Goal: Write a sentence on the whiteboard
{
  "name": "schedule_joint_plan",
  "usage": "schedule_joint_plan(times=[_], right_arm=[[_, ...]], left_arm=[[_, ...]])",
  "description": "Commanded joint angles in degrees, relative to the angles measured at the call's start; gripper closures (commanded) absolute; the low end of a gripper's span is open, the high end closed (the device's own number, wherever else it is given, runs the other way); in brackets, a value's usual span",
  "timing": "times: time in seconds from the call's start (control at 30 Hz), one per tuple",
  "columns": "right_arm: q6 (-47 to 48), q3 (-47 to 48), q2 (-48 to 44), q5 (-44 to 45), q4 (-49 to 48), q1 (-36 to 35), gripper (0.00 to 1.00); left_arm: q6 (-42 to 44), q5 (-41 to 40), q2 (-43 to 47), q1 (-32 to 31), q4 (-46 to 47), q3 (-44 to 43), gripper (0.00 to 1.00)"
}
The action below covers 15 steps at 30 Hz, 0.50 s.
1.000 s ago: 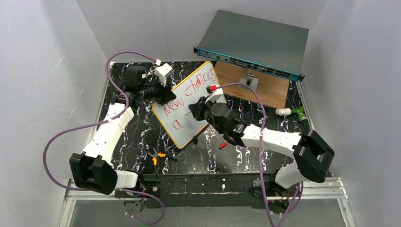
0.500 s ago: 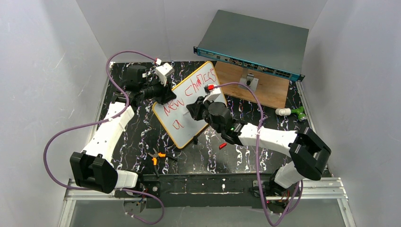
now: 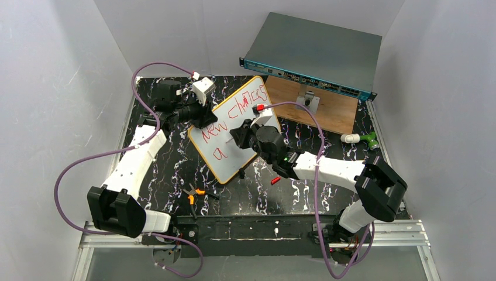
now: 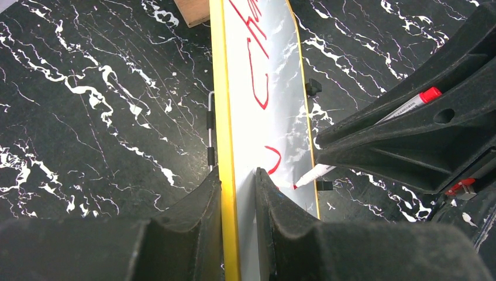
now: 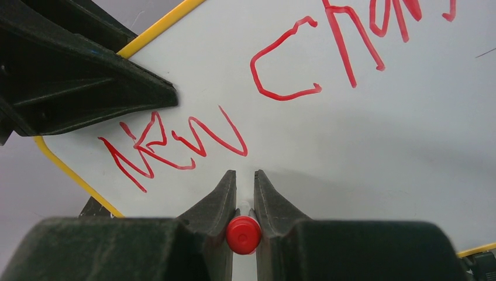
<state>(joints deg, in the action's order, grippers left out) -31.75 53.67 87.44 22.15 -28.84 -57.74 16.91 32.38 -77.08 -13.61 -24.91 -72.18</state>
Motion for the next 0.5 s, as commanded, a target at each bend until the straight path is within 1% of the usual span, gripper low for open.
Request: schedule_joint_plan(times=[0.0, 0.47], right_arm=[[-1.11, -1.04, 0.66, 2.11, -0.34, 0.79, 0.99], [-0.75, -2.38, 0.32, 1.94, 0.69, 1.99, 0.99]], left_arm=[[6.17, -2.97, -1.19, -0.62, -5.42, 0.06, 1.00], [6.14, -2.78, -2.21, -0.59, -5.39, -1.04, 1.00]])
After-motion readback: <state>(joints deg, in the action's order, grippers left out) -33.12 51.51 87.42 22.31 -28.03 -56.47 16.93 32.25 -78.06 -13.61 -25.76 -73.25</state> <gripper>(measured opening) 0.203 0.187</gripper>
